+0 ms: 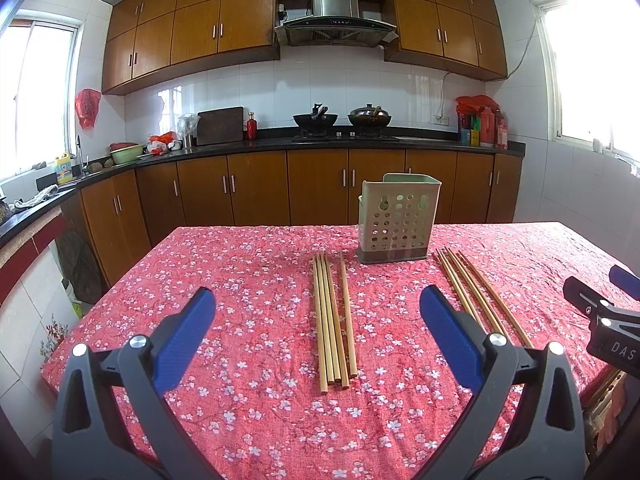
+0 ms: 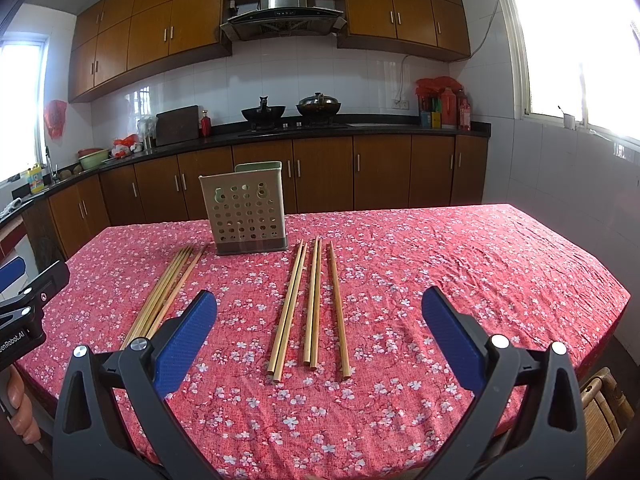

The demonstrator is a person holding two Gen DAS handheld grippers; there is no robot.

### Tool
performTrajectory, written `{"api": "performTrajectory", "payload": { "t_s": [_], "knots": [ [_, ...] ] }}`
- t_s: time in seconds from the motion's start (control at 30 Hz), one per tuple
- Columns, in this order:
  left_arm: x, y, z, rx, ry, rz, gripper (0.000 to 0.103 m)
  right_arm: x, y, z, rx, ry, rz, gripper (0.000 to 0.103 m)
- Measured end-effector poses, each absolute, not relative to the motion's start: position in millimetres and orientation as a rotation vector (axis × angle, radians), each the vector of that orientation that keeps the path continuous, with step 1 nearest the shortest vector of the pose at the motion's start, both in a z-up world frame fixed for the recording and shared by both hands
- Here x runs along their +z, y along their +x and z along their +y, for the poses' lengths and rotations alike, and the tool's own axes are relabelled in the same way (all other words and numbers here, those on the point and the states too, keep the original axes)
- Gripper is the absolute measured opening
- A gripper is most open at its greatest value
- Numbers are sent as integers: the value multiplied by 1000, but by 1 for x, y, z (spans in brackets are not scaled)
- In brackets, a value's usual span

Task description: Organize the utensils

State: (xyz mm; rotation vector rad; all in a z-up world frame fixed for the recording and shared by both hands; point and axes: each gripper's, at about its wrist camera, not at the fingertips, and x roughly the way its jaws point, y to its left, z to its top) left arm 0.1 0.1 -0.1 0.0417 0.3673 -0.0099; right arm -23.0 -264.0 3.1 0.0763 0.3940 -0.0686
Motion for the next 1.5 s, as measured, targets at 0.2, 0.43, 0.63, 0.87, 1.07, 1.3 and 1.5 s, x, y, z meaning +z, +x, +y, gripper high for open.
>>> {"api": "performTrajectory", "payload": {
  "t_s": [0.2,0.43,0.63,0.87,1.07,1.3,1.5],
  "knots": [
    [0,0,0,-9,41,368,99,3,-23,-264,-68,77,395,101],
    [0,0,0,-10,40,369,99,2,-22,-264,-68,77,395,101],
    [0,0,0,-10,40,370,99,3,-23,-264,-68,78,396,101],
    [0,0,0,-10,40,371,99,3,-23,-264,-68,78,396,101],
    [0,0,0,-10,40,371,99,4,-23,-264,-68,78,397,101],
    [0,0,0,-10,40,371,99,4,-25,-265,-68,79,397,101],
    [0,1,0,-10,40,372,99,4,-26,-265,-67,78,398,101]
  ]
}}
